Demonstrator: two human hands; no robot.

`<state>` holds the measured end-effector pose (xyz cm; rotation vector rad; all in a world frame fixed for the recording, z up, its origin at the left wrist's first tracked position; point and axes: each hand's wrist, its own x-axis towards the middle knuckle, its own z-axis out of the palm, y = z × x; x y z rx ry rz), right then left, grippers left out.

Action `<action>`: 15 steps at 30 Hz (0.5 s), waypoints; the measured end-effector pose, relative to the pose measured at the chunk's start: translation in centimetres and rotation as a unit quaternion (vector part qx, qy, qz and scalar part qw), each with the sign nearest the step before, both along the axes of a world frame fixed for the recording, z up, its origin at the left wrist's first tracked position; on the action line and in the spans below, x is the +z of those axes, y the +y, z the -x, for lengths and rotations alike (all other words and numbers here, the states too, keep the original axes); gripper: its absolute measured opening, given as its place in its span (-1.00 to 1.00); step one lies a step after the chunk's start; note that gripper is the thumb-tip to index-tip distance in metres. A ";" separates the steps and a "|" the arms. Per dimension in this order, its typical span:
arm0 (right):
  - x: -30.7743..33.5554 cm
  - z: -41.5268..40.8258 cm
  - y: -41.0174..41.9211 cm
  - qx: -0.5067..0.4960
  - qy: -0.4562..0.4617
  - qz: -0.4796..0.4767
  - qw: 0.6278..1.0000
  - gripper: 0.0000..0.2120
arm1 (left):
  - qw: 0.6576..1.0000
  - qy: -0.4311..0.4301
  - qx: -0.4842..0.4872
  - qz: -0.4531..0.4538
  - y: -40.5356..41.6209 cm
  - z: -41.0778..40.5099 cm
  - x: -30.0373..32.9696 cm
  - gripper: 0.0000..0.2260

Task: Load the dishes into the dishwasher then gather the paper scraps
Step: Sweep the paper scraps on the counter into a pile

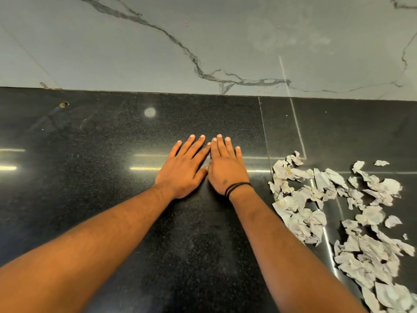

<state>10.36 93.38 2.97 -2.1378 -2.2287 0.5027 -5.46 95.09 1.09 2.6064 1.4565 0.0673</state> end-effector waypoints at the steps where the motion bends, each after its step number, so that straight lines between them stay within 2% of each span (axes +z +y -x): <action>1: -0.2 -1.1 0.4 -0.010 -0.009 -0.001 1.000 -0.39 | 1.000 0.000 0.001 -0.006 0.0 0.0 0.0 -0.39; 7: -0.5 -9.5 -0.4 -0.150 -0.035 0.001 0.988 -0.39 | 1.000 0.003 -0.004 -0.013 -0.1 0.1 -0.1 -0.40; 10: 0.0 -9.9 -1.1 -0.206 -0.017 0.001 0.978 -0.40 | 1.000 0.001 -0.005 -0.011 0.0 0.1 -0.2 -0.40; 12: 0.8 -7.4 -1.9 -0.194 0.018 -0.048 0.980 -0.42 | 1.000 0.002 -0.006 -0.012 -0.1 0.1 -0.2 -0.40; 15: 1.0 -2.1 -4.8 -0.085 0.089 -0.077 0.989 -0.45 | 1.000 0.001 -0.004 -0.013 0.0 0.1 -0.2 -0.39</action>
